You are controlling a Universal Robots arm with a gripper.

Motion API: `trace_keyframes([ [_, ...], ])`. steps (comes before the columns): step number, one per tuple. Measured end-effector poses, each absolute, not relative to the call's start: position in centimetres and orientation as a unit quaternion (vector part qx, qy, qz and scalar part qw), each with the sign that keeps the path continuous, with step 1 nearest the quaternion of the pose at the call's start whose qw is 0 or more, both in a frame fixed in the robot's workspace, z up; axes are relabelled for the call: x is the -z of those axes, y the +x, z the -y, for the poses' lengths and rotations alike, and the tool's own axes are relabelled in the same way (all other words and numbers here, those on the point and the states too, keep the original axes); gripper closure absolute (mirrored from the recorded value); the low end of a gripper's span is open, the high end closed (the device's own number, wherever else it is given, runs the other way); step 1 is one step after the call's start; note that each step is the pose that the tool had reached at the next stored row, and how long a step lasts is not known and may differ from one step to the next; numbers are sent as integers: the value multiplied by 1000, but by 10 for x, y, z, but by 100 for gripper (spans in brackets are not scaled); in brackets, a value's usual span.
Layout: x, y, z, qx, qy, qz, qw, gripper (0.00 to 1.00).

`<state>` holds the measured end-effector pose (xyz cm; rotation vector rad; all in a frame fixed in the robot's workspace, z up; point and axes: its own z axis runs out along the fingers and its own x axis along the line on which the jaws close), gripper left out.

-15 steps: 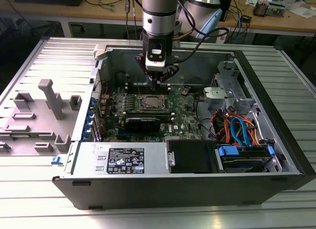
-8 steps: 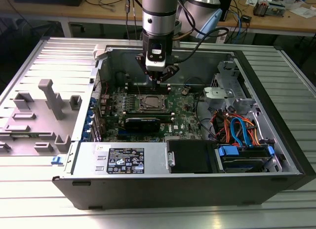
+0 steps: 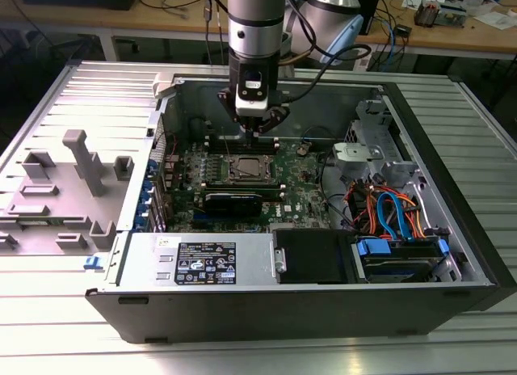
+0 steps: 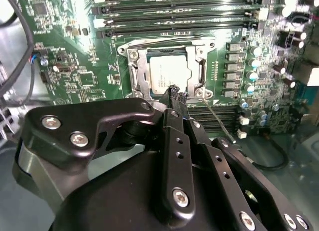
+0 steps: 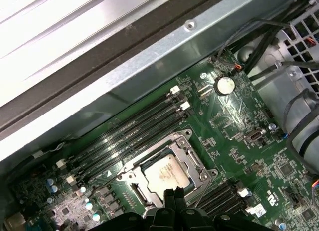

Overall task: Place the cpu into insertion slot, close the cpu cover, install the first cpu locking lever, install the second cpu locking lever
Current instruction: 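Install the first cpu locking lever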

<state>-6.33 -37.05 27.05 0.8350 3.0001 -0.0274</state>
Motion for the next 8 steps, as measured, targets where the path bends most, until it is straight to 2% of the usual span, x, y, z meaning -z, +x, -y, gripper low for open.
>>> trace_keyframes([
  [8,-270,-66,371,8,225,-974,14,89],
])
